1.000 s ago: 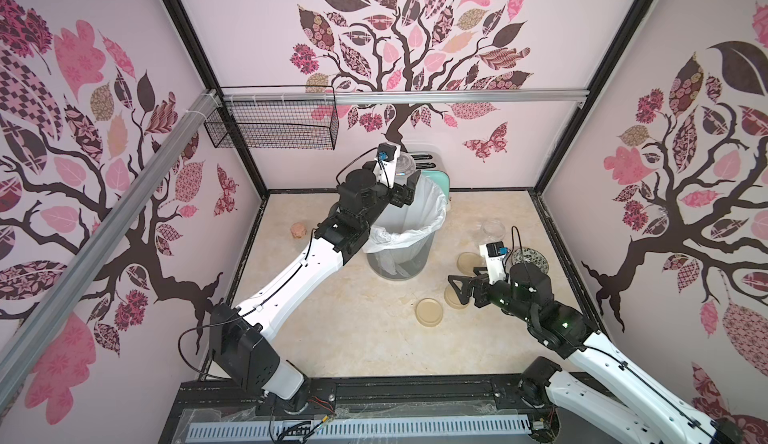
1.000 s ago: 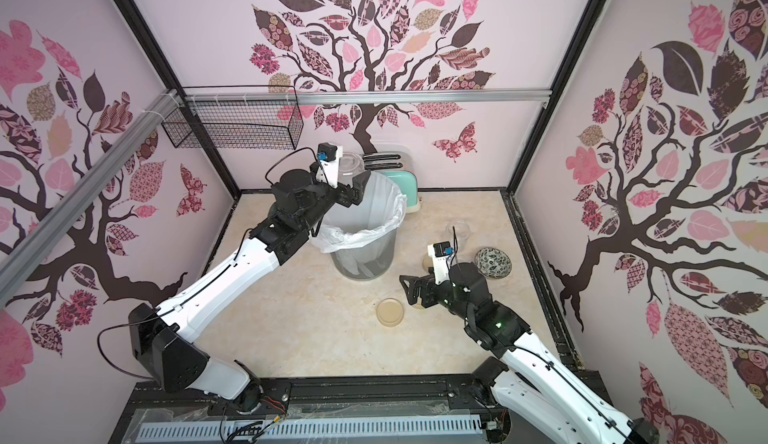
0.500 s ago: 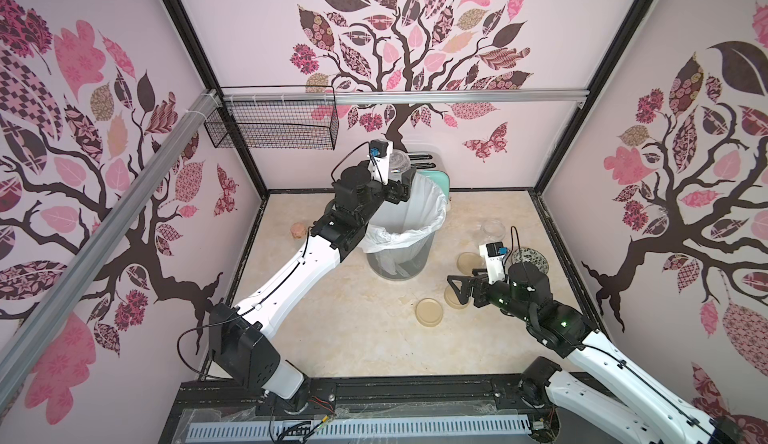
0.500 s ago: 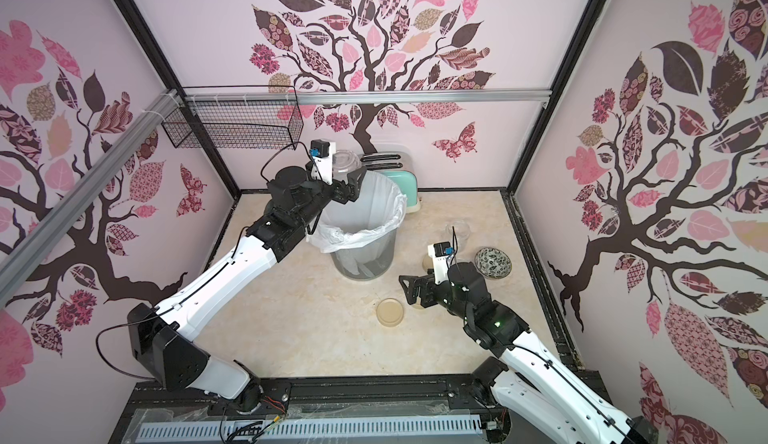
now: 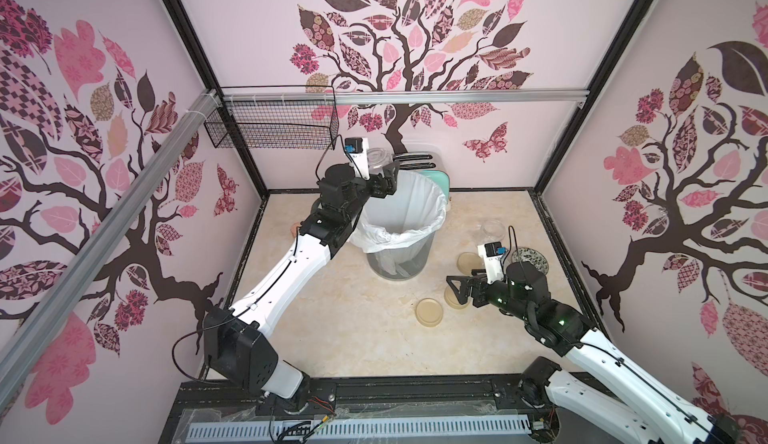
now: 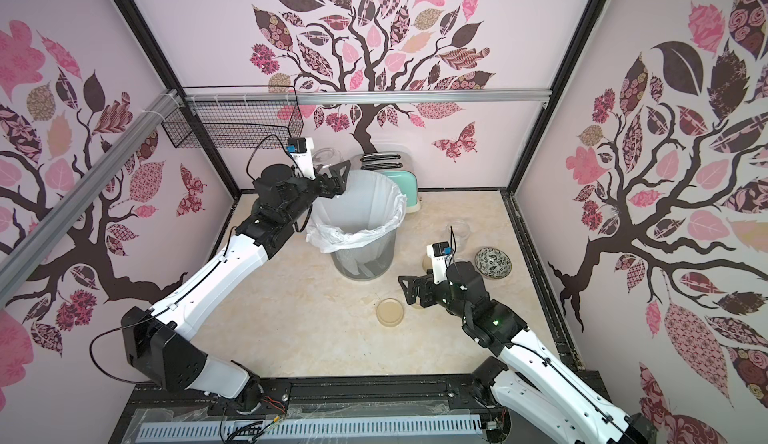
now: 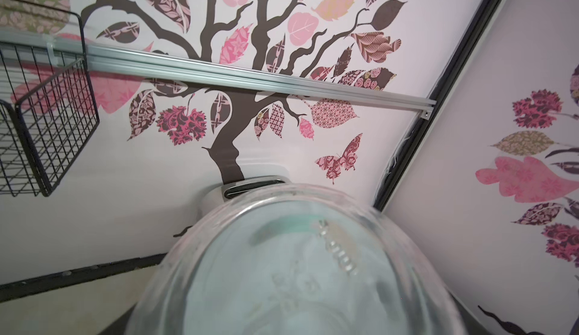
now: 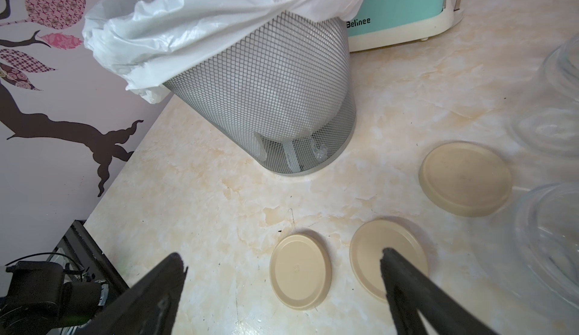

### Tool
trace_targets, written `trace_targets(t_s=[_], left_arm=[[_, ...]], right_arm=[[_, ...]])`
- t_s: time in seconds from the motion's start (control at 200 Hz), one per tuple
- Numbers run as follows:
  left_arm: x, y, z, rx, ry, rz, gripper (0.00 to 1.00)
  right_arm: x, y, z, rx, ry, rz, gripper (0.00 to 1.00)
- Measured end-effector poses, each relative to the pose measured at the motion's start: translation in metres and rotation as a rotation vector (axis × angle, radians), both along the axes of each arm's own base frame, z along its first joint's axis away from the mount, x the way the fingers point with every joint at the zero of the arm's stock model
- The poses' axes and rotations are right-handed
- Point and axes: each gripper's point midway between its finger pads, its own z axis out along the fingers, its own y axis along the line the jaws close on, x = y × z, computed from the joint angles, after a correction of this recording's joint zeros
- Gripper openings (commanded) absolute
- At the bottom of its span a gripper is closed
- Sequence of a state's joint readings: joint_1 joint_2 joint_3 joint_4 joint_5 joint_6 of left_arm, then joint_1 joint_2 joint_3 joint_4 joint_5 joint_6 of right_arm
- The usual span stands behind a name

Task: Empty moldy rice from jars
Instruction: Pour the moldy rice from the jar into the trash bin, then place the jar at the center of the board.

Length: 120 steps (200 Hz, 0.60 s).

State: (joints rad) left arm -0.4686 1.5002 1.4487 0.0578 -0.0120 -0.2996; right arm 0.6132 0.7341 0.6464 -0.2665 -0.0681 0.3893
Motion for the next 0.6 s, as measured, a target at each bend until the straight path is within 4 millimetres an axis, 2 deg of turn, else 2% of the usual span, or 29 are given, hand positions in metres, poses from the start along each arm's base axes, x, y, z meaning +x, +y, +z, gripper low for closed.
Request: trace_targets(t_s=[0.145, 0.325, 0.4, 0.6], left_arm=[[-0.008, 0.002, -0.004, -0.201, 0.096, -0.056, 0.72], [-0.003, 0.032, 0.007, -0.528, 0.194, -0.089, 0.72], [-0.002, 0.037, 0.011, -0.646, 0.224, -0.114, 0.72], [-0.013, 0.021, 0.004, -0.911, 0.349, -0.246, 0.71]], right_arm=[[-0.001, 0.0, 0.004, 0.007, -0.013, 0.007, 1.0], [0.002, -0.004, 0.023, 0.029, -0.046, -0.026, 1.0], [0.008, 0.0, 0.046, 0.046, -0.07, -0.029, 0.99], [0.012, 0.014, 0.113, 0.129, -0.212, 0.032, 0.99]])
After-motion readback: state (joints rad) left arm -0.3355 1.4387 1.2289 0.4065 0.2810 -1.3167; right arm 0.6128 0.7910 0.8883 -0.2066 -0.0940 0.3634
